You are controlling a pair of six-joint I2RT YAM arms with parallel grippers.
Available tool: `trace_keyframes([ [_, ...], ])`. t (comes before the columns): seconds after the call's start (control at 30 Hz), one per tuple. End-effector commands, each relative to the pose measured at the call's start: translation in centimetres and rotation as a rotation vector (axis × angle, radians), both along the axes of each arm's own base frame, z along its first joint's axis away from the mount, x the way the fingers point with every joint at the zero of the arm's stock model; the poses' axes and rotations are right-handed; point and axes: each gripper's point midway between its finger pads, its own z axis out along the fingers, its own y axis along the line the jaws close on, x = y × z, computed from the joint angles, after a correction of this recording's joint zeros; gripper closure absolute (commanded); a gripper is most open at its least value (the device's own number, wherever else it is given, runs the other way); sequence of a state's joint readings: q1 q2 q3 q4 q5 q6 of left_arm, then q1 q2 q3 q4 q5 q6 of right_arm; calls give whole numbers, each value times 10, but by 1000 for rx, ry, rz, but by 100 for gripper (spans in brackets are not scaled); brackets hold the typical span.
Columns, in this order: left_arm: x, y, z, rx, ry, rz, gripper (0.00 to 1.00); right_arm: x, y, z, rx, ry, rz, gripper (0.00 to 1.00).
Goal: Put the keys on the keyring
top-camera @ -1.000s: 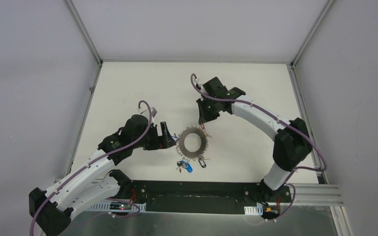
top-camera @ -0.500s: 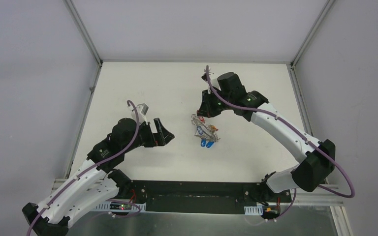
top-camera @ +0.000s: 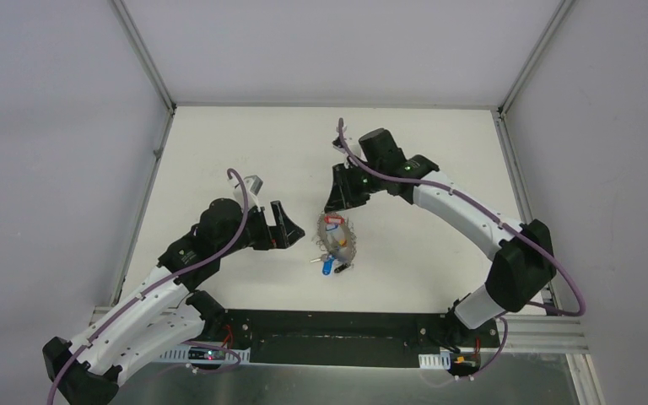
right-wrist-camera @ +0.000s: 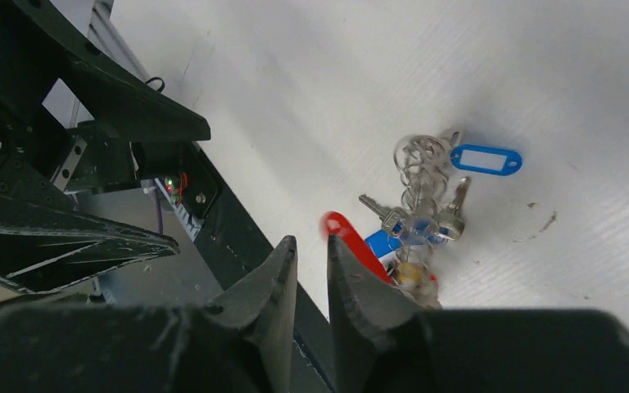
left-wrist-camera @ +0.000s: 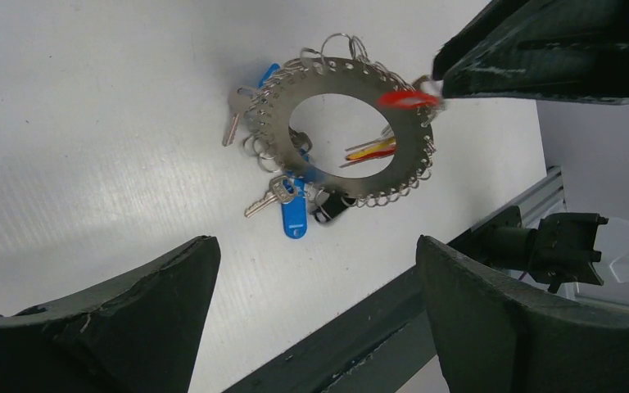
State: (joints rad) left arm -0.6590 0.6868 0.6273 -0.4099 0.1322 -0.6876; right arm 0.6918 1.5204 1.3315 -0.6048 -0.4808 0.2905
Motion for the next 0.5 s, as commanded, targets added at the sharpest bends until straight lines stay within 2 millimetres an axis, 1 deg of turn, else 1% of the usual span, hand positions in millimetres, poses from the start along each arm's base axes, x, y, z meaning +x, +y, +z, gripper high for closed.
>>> trace_keyframes([
  [0.0, 7, -1, 15, -25, -63, 5, 8, -21, 29, 14, 144, 108, 110, 74],
  [0.1, 6, 2, 12, -25, -57, 19, 8, -27, 35, 23, 197, 81, 152, 53],
  [0.13, 6, 2, 10, -25, -52, 21, 8, -29, 36, 26, 214, 72, 165, 46],
  [0.17, 5, 3, 9, -25, -48, 23, 8, -30, 36, 28, 222, 67, 172, 43],
  [0.27, 4, 4, 4, -23, -28, 29, 7, -25, 28, 23, 175, 39, 138, 37],
  [0.33, 3, 4, 0, -18, -8, 32, 7, -22, 20, 14, 138, 40, 104, 37],
  [0.47, 0, 2, -10, -11, 43, 27, 7, -12, -6, -15, 24, 104, -20, 36],
])
